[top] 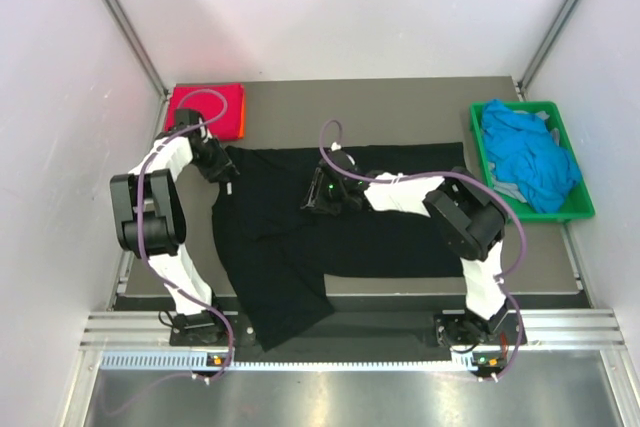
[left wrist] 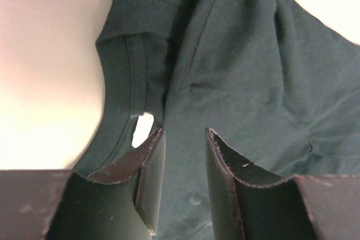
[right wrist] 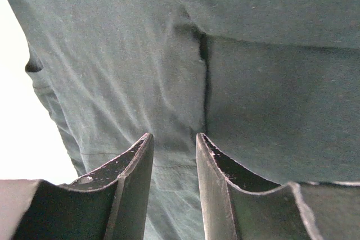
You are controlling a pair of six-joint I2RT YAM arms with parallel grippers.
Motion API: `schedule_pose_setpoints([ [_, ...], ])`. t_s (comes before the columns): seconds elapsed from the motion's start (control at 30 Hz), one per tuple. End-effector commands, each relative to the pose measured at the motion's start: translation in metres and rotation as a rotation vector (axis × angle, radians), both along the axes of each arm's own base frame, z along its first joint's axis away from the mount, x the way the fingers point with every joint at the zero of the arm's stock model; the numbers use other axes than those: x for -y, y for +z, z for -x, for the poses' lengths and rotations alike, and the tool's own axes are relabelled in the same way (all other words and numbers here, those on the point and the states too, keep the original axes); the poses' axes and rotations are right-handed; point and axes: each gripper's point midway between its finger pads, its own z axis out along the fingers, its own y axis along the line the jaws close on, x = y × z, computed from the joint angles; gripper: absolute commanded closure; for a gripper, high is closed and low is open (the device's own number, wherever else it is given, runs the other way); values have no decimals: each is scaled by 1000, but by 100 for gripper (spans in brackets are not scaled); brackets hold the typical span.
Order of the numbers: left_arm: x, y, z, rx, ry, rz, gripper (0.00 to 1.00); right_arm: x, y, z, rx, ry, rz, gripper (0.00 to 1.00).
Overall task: Fold and stack the t-shirts
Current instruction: Fold the tshirt
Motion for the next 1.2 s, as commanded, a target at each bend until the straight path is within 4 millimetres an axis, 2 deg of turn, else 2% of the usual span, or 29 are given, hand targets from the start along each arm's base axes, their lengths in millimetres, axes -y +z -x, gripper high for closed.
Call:
schedule_pose_setpoints([
  [0.0,1,-5,-14,58,-34,4,61,-16,7,-3,29,-3,-17,63],
  [0.13,1,-19,-11,26,-28,6,61,-16,-2,-1,18,-9,37,64],
  [0.27,2,-23,-11,25,-21,12,61,-10,-5,2,3,-33,72,64],
  [0.53,5,-32,-10,26,-4,38,67,-1,7,3,12,-57,126,64],
  [0.63,4,-30,-11,29,1,33,75,3,8,4,8,-68,141,64],
  [0.73,2,-24,-13,39,5,26,77,3,8,7,1,-73,139,64],
  [0.97,6,-12,-14,58,-8,36,73,-2,3,11,-26,-84,143,64],
  [1.07,7,-7,-14,67,-16,41,73,-6,3,11,-16,-86,141,67],
  [1.17,12,-5,-14,68,-27,48,73,-9,3,11,-17,-81,138,78],
])
